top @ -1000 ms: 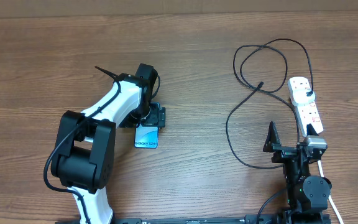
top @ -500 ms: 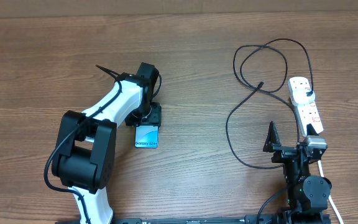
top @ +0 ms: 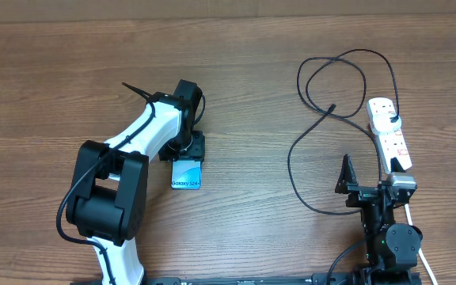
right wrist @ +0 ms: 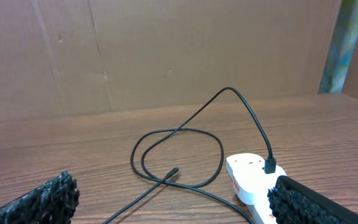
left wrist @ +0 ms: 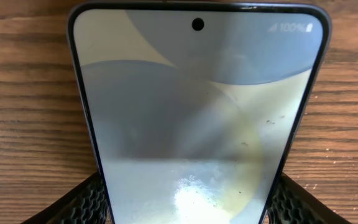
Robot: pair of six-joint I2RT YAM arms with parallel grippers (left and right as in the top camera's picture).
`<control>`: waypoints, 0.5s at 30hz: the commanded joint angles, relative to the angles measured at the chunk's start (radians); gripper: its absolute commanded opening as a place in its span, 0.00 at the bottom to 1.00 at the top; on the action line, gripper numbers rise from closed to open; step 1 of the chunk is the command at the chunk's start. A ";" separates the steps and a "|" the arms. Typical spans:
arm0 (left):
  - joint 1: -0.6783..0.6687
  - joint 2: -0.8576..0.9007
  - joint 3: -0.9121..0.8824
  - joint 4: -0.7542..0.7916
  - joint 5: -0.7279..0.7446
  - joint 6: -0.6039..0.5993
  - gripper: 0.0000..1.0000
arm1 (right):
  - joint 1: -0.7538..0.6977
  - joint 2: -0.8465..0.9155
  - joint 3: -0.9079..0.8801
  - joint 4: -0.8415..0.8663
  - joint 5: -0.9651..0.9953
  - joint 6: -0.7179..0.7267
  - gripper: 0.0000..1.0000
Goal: Plug charger to phone and switch on socket
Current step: 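Move the left gripper over the phone and grasp it, then lift the phone with the left gripper and tilt it upright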
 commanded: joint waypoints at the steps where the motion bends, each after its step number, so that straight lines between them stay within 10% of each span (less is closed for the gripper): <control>1: 0.000 0.059 -0.017 -0.037 -0.010 0.032 0.39 | -0.008 -0.010 -0.010 0.003 0.005 -0.002 1.00; 15: 0.000 0.059 0.111 -0.134 0.158 0.077 0.34 | -0.008 -0.010 -0.010 0.003 0.005 -0.002 1.00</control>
